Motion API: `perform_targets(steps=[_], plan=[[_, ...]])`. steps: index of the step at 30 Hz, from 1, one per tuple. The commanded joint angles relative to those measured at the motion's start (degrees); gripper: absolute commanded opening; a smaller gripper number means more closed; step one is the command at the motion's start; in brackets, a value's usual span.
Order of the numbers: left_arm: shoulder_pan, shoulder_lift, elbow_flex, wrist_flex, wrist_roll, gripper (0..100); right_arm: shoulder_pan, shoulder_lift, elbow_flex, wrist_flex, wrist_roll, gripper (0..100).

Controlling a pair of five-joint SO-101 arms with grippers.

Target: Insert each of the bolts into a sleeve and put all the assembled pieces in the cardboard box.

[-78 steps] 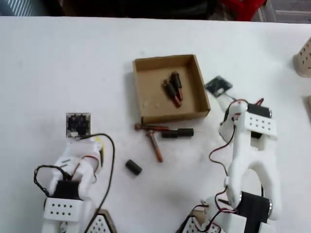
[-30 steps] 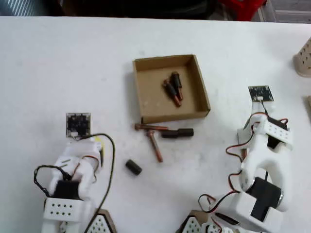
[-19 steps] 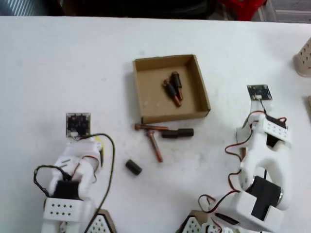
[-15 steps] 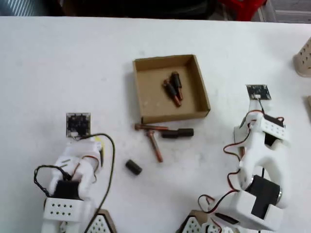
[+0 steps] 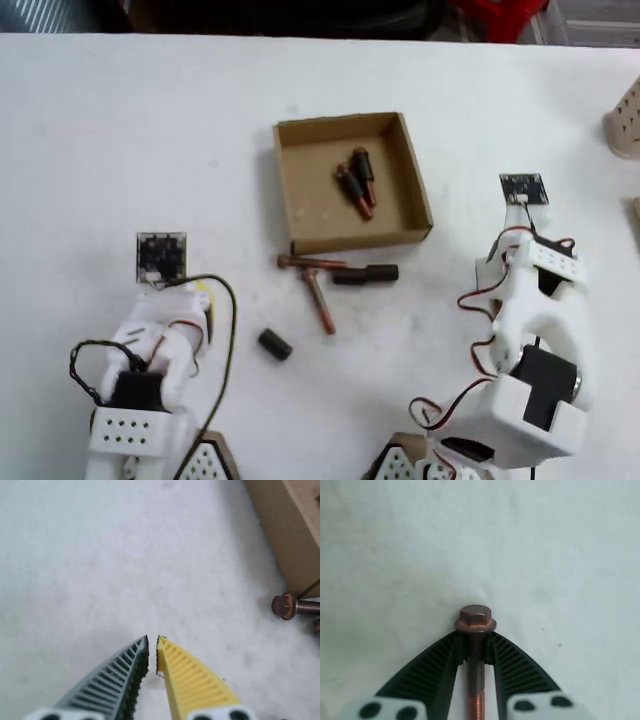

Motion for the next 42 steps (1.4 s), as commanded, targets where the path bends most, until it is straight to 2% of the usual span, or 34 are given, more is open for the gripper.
perform_targets(steps=[1, 17, 22, 27, 30, 33, 37, 40, 42], plan=[[-0.5, -0.7, -0.3, 0.4, -0.5, 7, -1.5, 1.3, -2.2, -0.7, -0.1, 4.3], [-0.5, -0.7, -0.3, 0.4, -0.5, 7, -1.5, 0.5, -2.4, -0.2, 0.0, 1.5], [-0.5, -0.7, -0.3, 0.4, -0.5, 7, -1.5, -7.8, -2.4, 7.5, -0.4, 1.5], [-0.5, -0.7, -0.5, 0.4, -0.2, 6, -2.2, -18.8, -1.8, 19.6, -0.5, 1.5], [-0.5, -0.7, -1.2, 0.6, -0.1, 6, -2.5, -23.2, 0.7, 22.3, -2.3, 1.5], [-0.1, -0.4, -2.5, 1.9, 0.0, 6, -4.9, -25.8, 4.0, 22.2, -4.2, 1.5], [0.0, -0.3, -5.6, 6.7, 0.5, 6, -13.1, -28.6, 9.1, 21.8, -4.7, 1.5], [0.0, -0.3, -7.3, 8.1, 3.9, 6, -18.4, -29.8, 12.7, 16.8, -10.3, 1.5], [0.0, -0.3, -8.9, 9.9, 4.4, 6, -18.9, -30.4, 14.2, 14.3, -11.8, 1.5]])
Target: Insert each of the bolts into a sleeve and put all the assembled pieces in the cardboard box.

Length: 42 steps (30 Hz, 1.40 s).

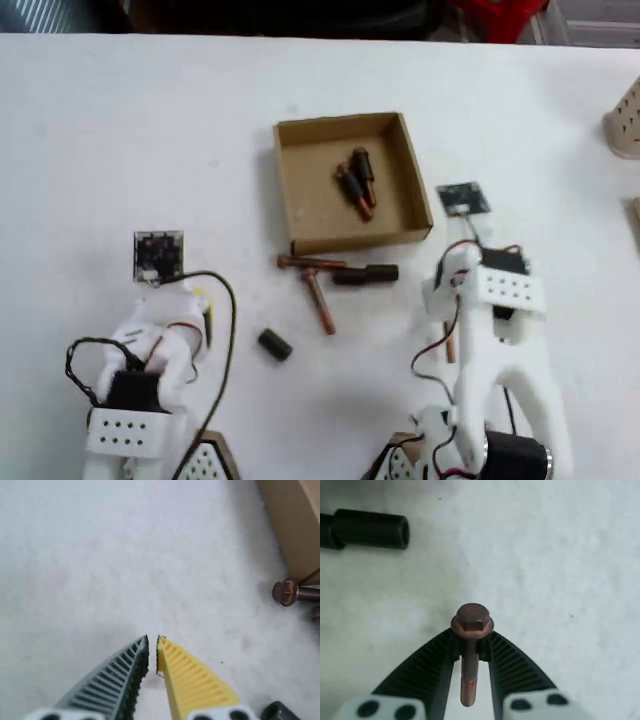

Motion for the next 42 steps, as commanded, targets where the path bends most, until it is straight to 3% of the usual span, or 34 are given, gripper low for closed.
perform_targets(steps=[1, 10, 16, 22, 30, 42], plan=[[0.0, -0.3, -5.7, 2.8, 1.5, 6, -1.6, -2.9, 1.1, -3.6, -2.5, 1.5], [5.8, -0.3, -10.4, 7.0, 6.2, 6, -2.1, -2.5, 3.5, -6.7, -2.5, 1.5], [5.7, -0.2, -9.7, 6.9, 6.3, 6, -8.5, -2.4, 3.8, -6.2, -2.9, 1.9], [-0.3, -0.2, -9.7, 6.7, 6.4, 6, -14.0, -2.4, 4.1, -3.6, -3.0, 13.8], [-7.5, 0.3, -9.7, 4.5, 6.4, 6, -20.5, -3.1, 3.2, -3.2, -2.5, 9.5], [-10.0, 29.5, -15.3, -9.7, 6.2, 6, -34.5, -3.1, -3.0, 1.5, -0.2, 8.4]])
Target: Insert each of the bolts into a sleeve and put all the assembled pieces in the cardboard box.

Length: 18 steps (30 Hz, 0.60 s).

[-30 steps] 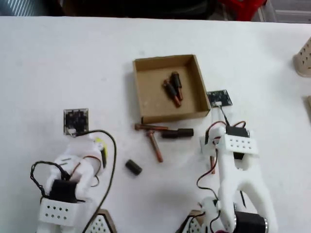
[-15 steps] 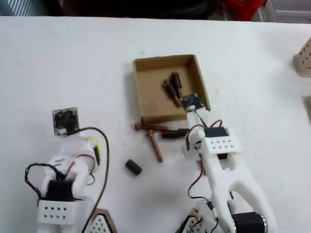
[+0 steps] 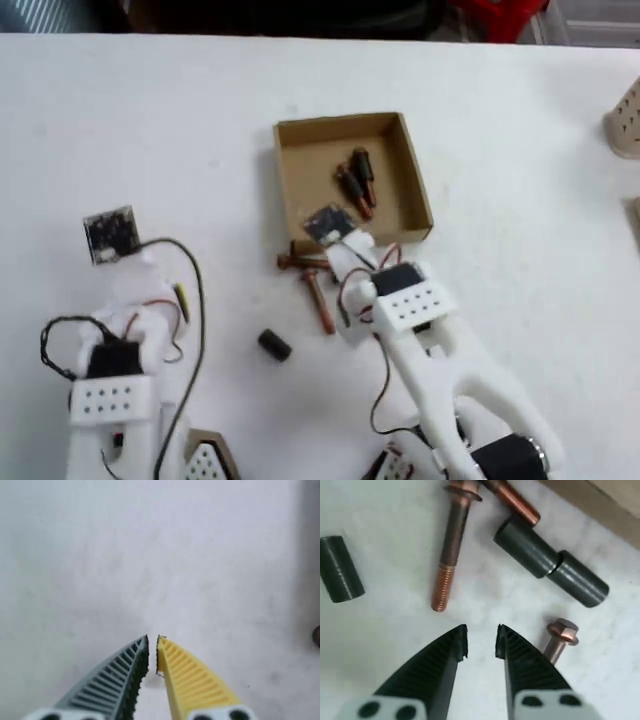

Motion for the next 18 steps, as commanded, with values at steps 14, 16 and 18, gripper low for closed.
perform_targets(steps=[14, 16, 18], plan=[[-8.7, 28.7, -15.6, -9.0, 0.6, 6, -21.3, -1.8, -4.0, -2.9, -5.6, 8.7], [-9.0, 31.9, -17.3, -9.0, 0.6, 6, -23.9, -1.6, -4.0, -2.9, -6.2, 8.7], [-9.0, 34.2, -18.6, -8.9, 0.6, 6, -25.9, -1.3, -4.0, -3.0, -6.3, 8.8]])
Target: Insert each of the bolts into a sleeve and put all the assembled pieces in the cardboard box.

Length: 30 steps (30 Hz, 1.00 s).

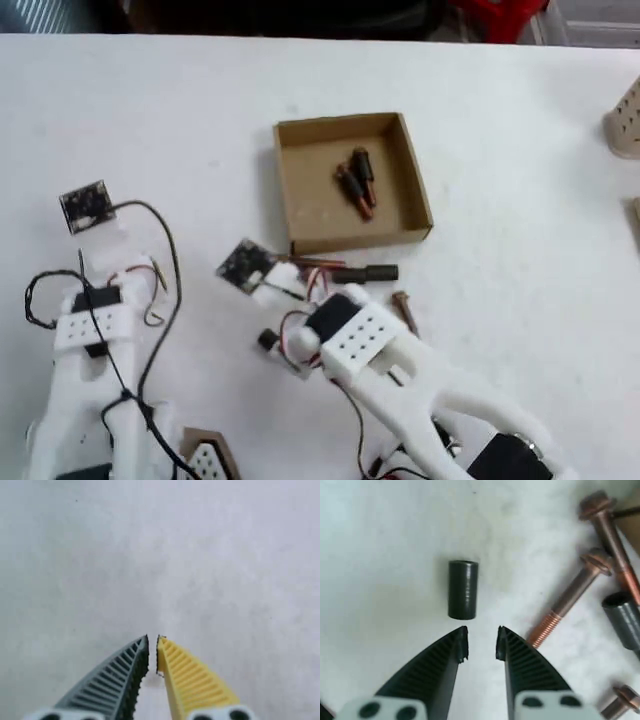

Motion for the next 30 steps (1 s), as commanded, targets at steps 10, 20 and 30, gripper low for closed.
perform_targets(steps=[10, 20, 30], plan=[[-2.9, 5.5, -5.9, -1.7, 5.6, 6, -3.7, -1.2, -2.4, -6.9, -9.1, 15.9], [-2.9, 5.5, -5.9, -1.7, 5.6, 6, -6.3, 13.2, -4.7, -12.0, -8.9, 15.9], [-2.9, 5.5, -5.9, -1.7, 5.6, 6, -6.2, 18.5, -5.8, -13.7, -8.7, 8.5]])
